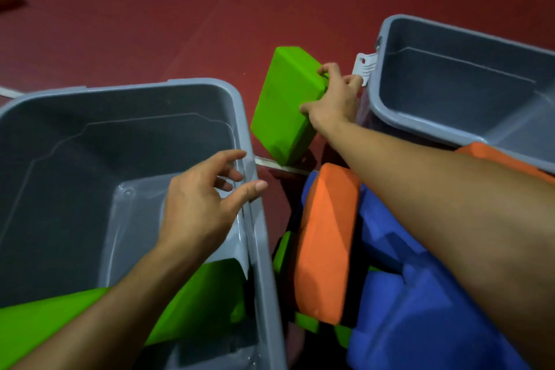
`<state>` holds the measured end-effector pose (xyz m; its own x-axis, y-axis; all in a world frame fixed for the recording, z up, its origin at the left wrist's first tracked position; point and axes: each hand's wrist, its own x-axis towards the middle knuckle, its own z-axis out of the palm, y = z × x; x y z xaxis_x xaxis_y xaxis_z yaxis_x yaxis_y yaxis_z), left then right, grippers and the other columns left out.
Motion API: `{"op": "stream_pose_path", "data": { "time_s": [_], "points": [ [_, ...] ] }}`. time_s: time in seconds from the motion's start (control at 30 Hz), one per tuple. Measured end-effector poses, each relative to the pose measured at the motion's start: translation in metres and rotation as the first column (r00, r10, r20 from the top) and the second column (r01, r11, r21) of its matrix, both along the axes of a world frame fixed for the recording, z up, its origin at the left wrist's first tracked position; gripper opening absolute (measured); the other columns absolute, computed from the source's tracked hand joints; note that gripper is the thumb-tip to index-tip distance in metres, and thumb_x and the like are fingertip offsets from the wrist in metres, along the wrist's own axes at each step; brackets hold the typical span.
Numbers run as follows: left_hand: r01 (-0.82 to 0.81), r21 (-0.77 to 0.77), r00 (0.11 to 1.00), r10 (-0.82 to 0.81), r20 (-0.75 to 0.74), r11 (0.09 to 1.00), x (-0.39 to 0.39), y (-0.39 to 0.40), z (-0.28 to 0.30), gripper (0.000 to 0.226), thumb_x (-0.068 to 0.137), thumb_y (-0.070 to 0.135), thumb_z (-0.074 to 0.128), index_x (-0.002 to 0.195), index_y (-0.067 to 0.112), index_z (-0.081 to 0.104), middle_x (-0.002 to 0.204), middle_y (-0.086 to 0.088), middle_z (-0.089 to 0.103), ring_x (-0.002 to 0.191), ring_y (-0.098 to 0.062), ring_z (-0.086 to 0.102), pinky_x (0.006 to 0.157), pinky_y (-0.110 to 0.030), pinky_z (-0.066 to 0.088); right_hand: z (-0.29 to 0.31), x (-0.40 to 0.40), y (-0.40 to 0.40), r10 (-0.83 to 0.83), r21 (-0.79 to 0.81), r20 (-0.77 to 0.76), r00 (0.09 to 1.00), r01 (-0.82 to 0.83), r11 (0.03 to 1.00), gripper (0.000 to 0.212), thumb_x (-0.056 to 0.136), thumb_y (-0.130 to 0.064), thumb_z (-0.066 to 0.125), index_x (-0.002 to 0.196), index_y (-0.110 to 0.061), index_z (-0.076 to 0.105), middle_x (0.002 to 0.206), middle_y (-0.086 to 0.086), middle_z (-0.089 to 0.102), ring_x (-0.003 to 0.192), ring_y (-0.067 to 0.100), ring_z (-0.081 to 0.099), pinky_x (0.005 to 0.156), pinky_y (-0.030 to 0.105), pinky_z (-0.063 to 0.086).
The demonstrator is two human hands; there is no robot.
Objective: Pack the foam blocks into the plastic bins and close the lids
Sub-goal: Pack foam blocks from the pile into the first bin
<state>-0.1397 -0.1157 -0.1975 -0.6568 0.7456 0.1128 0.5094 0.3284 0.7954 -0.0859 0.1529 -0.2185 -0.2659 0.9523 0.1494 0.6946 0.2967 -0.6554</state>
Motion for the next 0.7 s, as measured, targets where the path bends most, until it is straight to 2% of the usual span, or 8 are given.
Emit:
{"op": "stream_pose_path", "data": {
  "time_s": [0.07, 0.17, 0.33, 0.43, 0.5, 0.57, 0.63, 0.7],
  "points": [
    [-0.022, 0.048, 0.999, 0.023, -0.027, 0.999, 0.004, -0.004, 0.012, 0.053, 0.069, 0.056, 0.075, 0.118, 0.038, 0.064, 0.085, 0.016, 0.065, 0.079, -0.002, 0.063, 0.074, -0.032, 0.055, 0.032, 0.016, -0.013, 0.034, 0.15, -0.006, 0.999, -0.033, 0.988, 0.063, 0.066, -0.02, 0.083, 0.117, -0.037, 0.052, 0.125, 0.002, 0.035, 0.097, 0.025, 0.049, 0.08, 0.028, 0.043],
    [-0.038, 0.139, 0.994, 0.051, -0.097, 0.99, 0.006, -0.011, 0.045, 0.057, 0.071, 0.05, 0.079, 0.123, 0.035, 0.062, 0.089, 0.016, 0.064, 0.079, -0.002, 0.063, 0.078, -0.031, 0.056, 0.081, 0.041, -0.037, 0.189, 0.38, -0.056, 0.98, -0.154, 0.912, 0.063, 0.062, -0.019, 0.079, 0.119, -0.031, 0.055, 0.128, 0.005, 0.036, 0.104, 0.029, 0.049, 0.092, 0.037, 0.048],
    [-0.028, 0.269, 0.945, 0.113, -0.307, 0.963, 0.005, -0.025, 0.121, 0.078, 0.066, 0.039, 0.087, 0.136, 0.029, 0.053, 0.121, -0.002, 0.056, 0.103, -0.021, 0.059, 0.091, -0.042, 0.051, 0.154, 0.078, -0.096, 0.413, 0.634, 0.011, 0.911, -0.326, 0.701, 0.064, 0.055, -0.014, 0.072, 0.117, -0.023, 0.059, 0.131, 0.013, 0.041, 0.106, 0.034, 0.048, 0.09, 0.044, 0.048],
    [0.009, 0.264, 0.875, 0.121, -0.47, 0.964, 0.009, -0.035, 0.173, 0.102, 0.056, 0.038, 0.092, 0.145, 0.032, 0.043, 0.149, -0.008, 0.037, 0.129, -0.033, 0.039, 0.106, -0.047, 0.039, 0.176, 0.088, -0.131, 0.539, 0.728, 0.104, 0.836, -0.433, 0.532, 0.063, 0.059, -0.007, 0.074, 0.117, -0.023, 0.055, 0.131, 0.018, 0.043, 0.106, 0.037, 0.049, 0.084, 0.048, 0.051],
    [0.036, 0.137, 0.847, 0.043, -0.53, 0.99, 0.015, -0.04, 0.198, 0.111, 0.056, 0.039, 0.092, 0.149, 0.042, 0.031, 0.16, 0.0, 0.019, 0.141, -0.034, 0.02, 0.107, -0.059, 0.035, 0.184, 0.086, -0.15, 0.618, 0.761, 0.125, 0.776, -0.475, 0.442, 0.058, 0.067, -0.009, 0.081, 0.117, -0.022, 0.054, 0.13, 0.02, 0.045, 0.108, 0.036, 0.05, 0.083, 0.048, 0.052],
    [0.028, 0.025, 0.829, -0.01, -0.559, 0.999, 0.014, -0.045, 0.208, 0.105, 0.062, 0.041, 0.088, 0.148, 0.047, 0.028, 0.158, 0.007, 0.024, 0.142, -0.031, 0.016, 0.101, -0.068, 0.036, 0.185, 0.08, -0.167, 0.684, 0.767, 0.082, 0.725, -0.484, 0.421, 0.057, 0.071, -0.014, 0.084, 0.119, -0.021, 0.054, 0.13, 0.019, 0.045, 0.11, 0.036, 0.051, 0.086, 0.047, 0.051],
    [0.005, -0.009, 0.808, -0.009, -0.589, 1.0, 0.006, -0.053, 0.204, 0.093, 0.064, 0.037, 0.085, 0.144, 0.043, 0.037, 0.145, 0.007, 0.044, 0.131, -0.029, 0.029, 0.093, -0.063, 0.043, 0.181, 0.075, -0.179, 0.722, 0.738, 0.052, 0.69, -0.513, 0.438, 0.065, 0.069, -0.013, 0.084, 0.123, -0.021, 0.05, 0.133, 0.016, 0.043, 0.114, 0.035, 0.051, 0.091, 0.046, 0.05],
    [-0.033, -0.015, 0.82, 0.019, -0.572, 0.999, -0.004, -0.066, 0.191, 0.086, 0.063, 0.034, 0.085, 0.139, 0.038, 0.045, 0.136, 0.007, 0.051, 0.121, -0.029, 0.036, 0.088, -0.06, 0.046, 0.169, 0.074, -0.182, 0.71, 0.675, 0.029, 0.704, -0.537, 0.506, 0.079, 0.065, -0.014, 0.084, 0.132, -0.022, 0.044, 0.137, 0.012, 0.042, 0.119, 0.031, 0.051, 0.095, 0.042, 0.05]
  ]
}}
